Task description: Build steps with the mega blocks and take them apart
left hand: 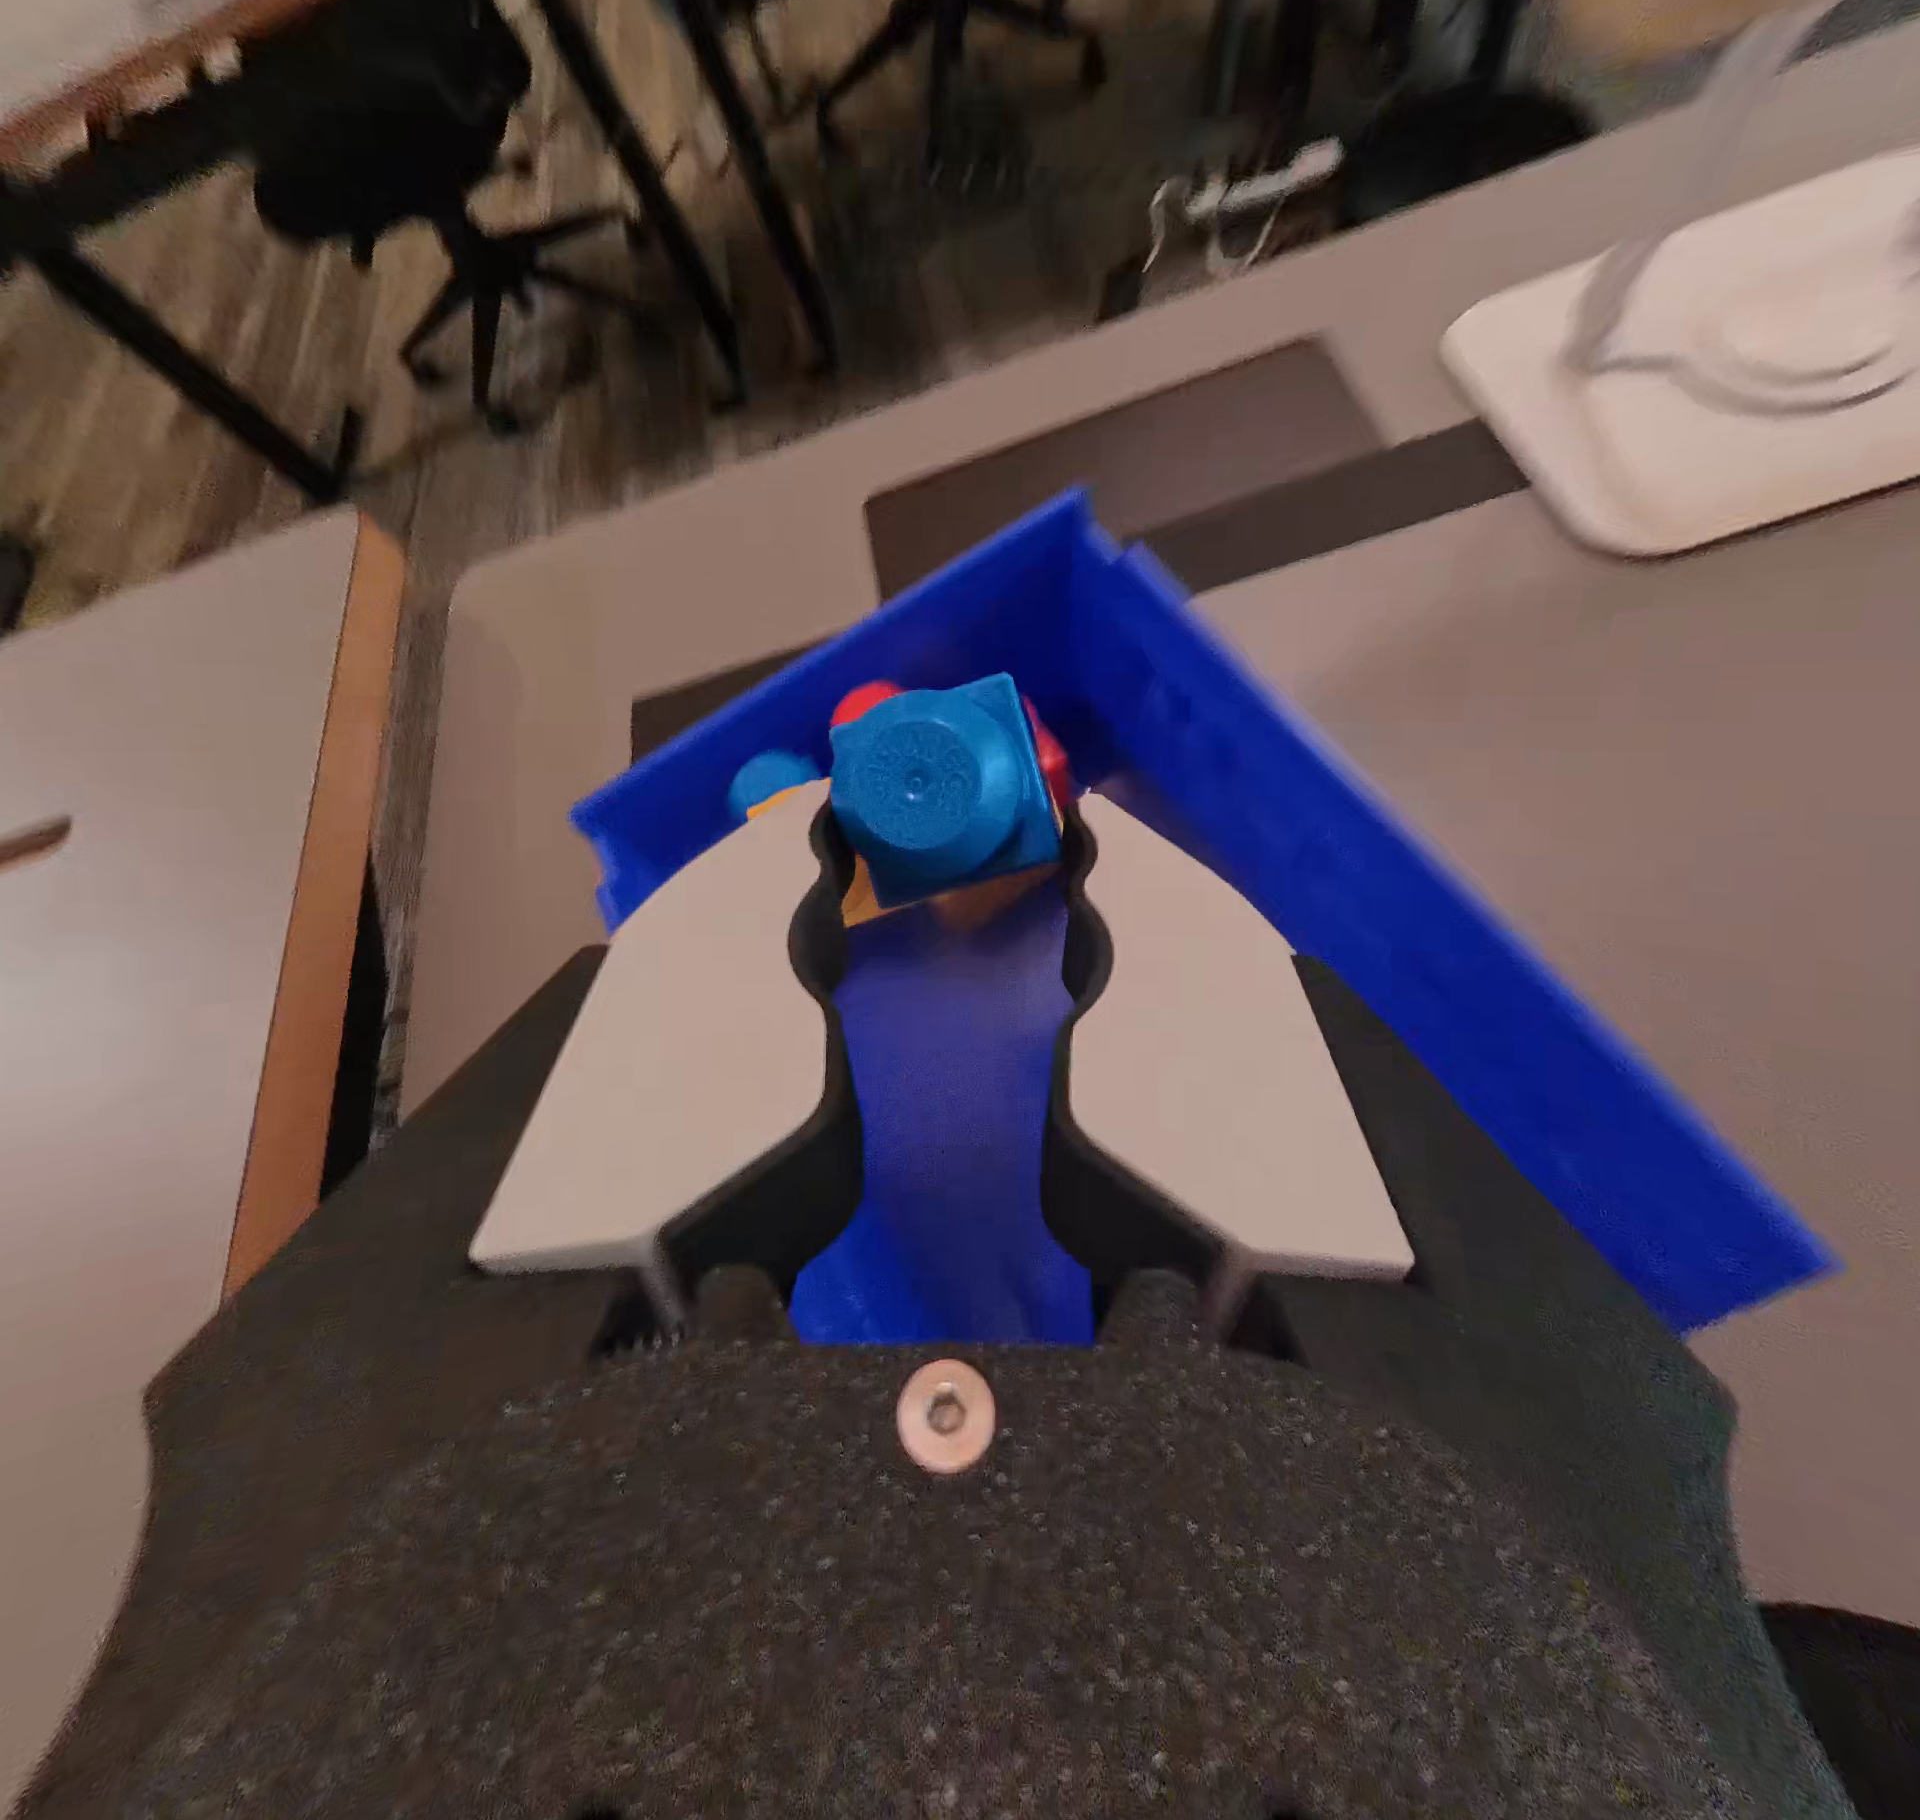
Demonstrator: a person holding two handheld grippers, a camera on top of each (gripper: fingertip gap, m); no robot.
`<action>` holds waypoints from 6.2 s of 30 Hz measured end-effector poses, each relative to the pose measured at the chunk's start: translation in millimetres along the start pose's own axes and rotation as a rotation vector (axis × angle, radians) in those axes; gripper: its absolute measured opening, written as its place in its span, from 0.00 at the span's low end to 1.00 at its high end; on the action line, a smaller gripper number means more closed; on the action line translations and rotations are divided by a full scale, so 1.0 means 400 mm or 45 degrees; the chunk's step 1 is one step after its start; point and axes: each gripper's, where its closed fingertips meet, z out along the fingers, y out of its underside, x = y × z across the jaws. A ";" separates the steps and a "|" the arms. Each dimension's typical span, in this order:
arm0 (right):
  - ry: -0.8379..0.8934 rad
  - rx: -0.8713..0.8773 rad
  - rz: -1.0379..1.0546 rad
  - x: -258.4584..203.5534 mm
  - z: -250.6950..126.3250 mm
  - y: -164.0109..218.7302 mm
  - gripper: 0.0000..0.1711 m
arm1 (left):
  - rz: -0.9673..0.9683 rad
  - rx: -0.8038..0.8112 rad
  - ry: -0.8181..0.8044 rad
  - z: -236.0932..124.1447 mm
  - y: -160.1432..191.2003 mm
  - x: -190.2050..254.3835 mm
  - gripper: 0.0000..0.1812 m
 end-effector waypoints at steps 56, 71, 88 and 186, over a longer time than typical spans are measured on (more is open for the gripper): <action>-0.870 0.217 0.203 -0.270 -0.049 -0.041 0.22 | 0.122 0.758 1.585 -0.222 -0.075 0.919 0.21; -0.721 -0.099 -0.170 -0.187 -0.109 0.017 0.21 | 0.518 0.546 1.425 -0.139 0.032 0.963 0.21; -0.856 -0.051 -0.158 -0.217 -0.133 0.008 0.16 | 0.607 0.507 1.464 -0.147 0.056 0.964 0.21; -0.694 -0.712 -0.643 -0.168 -0.196 -0.052 0.17 | 0.433 0.730 1.474 -0.214 -0.014 0.981 0.23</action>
